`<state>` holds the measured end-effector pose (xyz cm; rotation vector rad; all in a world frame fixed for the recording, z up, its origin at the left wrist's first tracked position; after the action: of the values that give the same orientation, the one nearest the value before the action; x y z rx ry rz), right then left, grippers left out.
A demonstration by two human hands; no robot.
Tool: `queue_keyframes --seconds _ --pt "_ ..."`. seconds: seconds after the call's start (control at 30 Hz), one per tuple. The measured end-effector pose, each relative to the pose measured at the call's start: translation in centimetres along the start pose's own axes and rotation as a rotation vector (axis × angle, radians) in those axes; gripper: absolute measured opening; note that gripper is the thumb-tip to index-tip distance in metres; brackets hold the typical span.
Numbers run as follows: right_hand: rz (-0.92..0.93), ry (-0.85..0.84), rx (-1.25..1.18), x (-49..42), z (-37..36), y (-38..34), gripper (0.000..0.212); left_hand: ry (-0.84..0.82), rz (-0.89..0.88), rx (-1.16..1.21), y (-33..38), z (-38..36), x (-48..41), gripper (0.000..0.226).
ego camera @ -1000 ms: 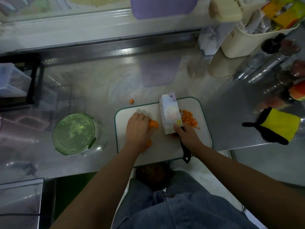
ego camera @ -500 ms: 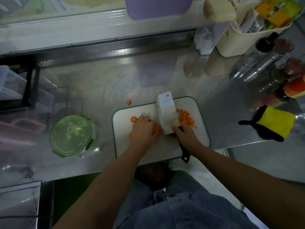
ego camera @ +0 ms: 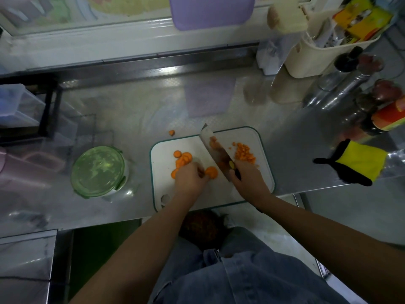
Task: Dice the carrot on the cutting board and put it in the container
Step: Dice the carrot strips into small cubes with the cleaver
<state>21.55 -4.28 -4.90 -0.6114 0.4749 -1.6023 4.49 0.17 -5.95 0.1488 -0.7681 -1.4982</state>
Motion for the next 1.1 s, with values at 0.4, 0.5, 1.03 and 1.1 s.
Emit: queue_keyframes --seconds 0.4,0.5,1.03,1.1 --pt "-0.009 -0.193 0.105 0.4 -0.8 -1.0 0.023 0.067 0.194 0.14 0.6 -1.5 -0.4 0.018" --pt "-0.003 -0.227 0.123 0.2 -0.4 -1.1 0.026 0.068 0.223 0.157 0.6 -1.5 -0.5 0.018" --pt "0.075 -0.15 0.144 -0.1 0.6 -1.9 0.027 0.036 0.332 0.274 0.6 -2.0 -0.6 0.019" --pt "0.062 -0.183 0.161 0.1 0.2 -1.7 0.028 0.041 0.329 0.285 0.5 -2.1 -0.6 0.017"
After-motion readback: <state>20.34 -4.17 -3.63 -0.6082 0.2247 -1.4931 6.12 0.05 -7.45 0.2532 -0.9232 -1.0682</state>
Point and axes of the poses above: each hand's wrist, its own x-axis away from the middle knuckle, its own z-axis out of the back of the hand, y = z × x, the point moved 3 cm from there along -x, towards the middle knuckle
